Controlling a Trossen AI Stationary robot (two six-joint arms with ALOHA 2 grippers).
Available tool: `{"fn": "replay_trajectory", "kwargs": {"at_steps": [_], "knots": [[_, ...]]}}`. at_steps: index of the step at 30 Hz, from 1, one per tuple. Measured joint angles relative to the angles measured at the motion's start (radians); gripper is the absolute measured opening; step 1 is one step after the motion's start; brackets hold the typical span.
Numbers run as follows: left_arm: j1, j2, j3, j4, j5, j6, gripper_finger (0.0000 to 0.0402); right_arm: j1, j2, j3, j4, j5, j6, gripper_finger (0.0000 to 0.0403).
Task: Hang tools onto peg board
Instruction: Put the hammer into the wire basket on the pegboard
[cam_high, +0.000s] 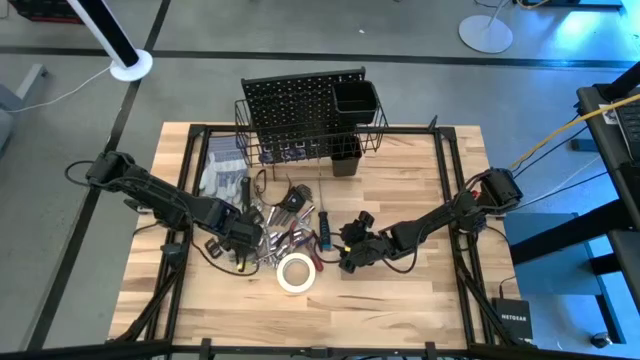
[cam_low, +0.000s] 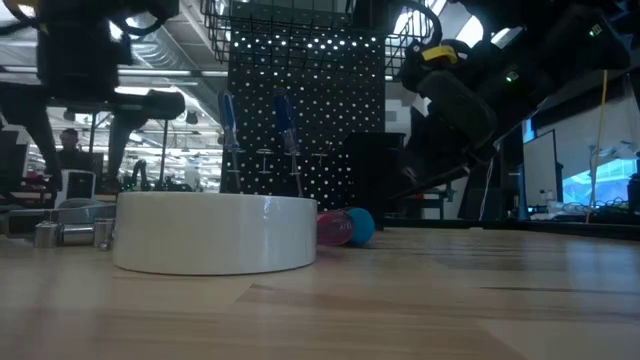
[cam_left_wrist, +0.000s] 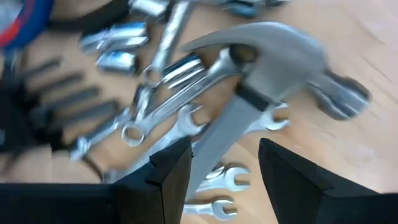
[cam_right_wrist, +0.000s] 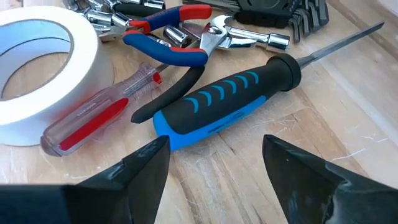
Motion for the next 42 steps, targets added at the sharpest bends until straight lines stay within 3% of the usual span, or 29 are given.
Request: {"fn": "replay_trajectory", "kwargs": {"at_steps": [8,18,21,28,42], "knots": [[0.018,0.047,0.0,0.012,0.029,0.182,0.0178,0.0,0.0,0.0,0.006,-0.008,0.0,0.0262],[0.033,0.199,0.002,0.062,0.035,0.225,0.0177,0.0,0.0,0.0,0.01,-0.012,0.0,0.0262],[0.033,0.226,0.005,0.051,0.037,0.237,0.0161,0.0,0.0,0.0,0.01,-0.016,-0.001,0.0262],[0.032,0.211,0.003,0.059,0.036,0.246,0.0075,0.0,0.0,0.0,0.01,-0.016,-0.001,0.0262],[-0.024,0.097,0.069,0.017,-0.031,0.047,0.0074,0.0,0.0,0.0,0.009,-0.027,-0.002,0.0262]]}}
